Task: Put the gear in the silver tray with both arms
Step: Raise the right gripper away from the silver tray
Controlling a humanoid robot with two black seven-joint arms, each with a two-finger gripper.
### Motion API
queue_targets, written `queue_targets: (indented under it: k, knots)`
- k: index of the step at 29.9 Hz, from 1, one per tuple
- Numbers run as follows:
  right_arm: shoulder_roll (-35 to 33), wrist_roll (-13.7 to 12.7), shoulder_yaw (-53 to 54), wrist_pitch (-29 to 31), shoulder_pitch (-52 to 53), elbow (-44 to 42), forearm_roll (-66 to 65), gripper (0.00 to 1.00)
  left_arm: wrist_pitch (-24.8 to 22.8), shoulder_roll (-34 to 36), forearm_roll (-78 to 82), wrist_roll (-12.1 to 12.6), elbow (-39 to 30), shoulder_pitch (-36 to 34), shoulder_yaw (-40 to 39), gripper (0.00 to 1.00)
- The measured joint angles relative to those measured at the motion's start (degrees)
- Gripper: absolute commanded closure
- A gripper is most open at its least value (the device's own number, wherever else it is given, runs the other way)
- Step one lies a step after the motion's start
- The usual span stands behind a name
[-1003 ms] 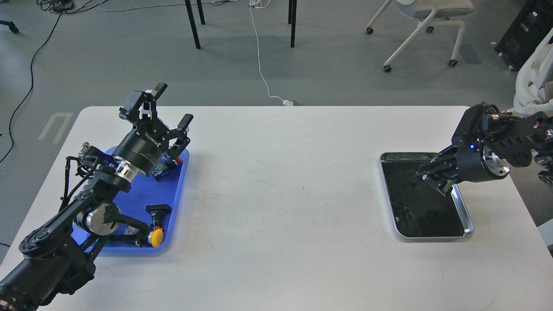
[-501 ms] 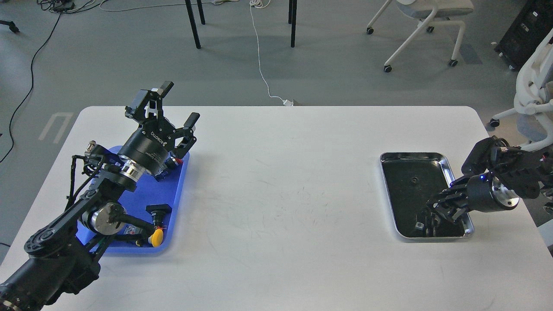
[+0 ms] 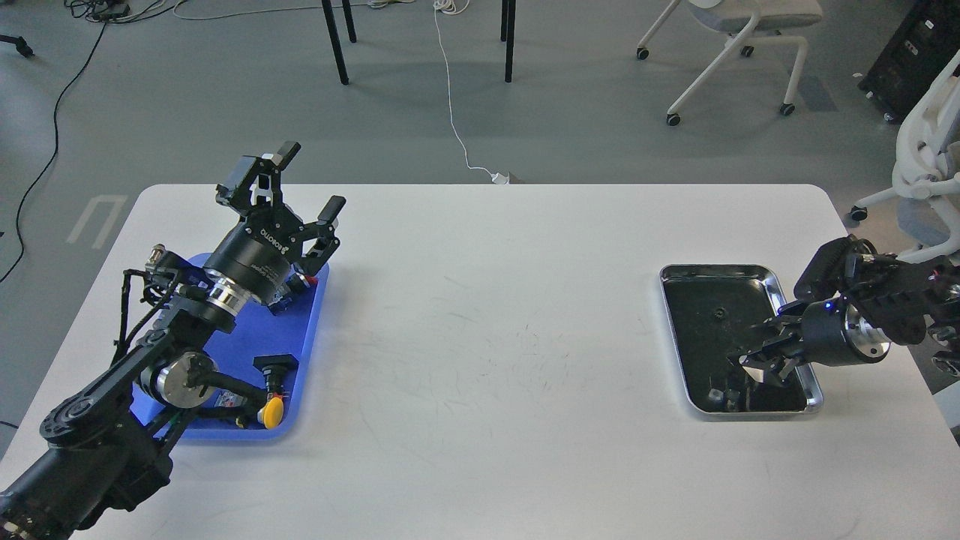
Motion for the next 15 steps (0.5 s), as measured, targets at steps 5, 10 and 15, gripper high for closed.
queue_targets:
  k: [5, 10, 15]
  knots:
    - [-3.49, -0.02, 11.13, 0.21, -0.07, 0.92, 5.04, 0.04, -0.01, -0.19, 0.00, 0.00, 0.00, -0.13, 0.00, 0.02]
    - [-4.49, -0.01, 25.80, 0.67, -5.67, 3.44, 24.48, 0.03, -0.05, -0.40, 0.00, -0.01, 0.00, -0.13, 0.08, 0.02]
    - [-2.84, -0.02, 42.01, 0.78, -15.25, 4.21, 46.42, 0.03, 0.05, -0.47, 2.39, -0.52, -0.07, 0.25, 0.63, 0.02]
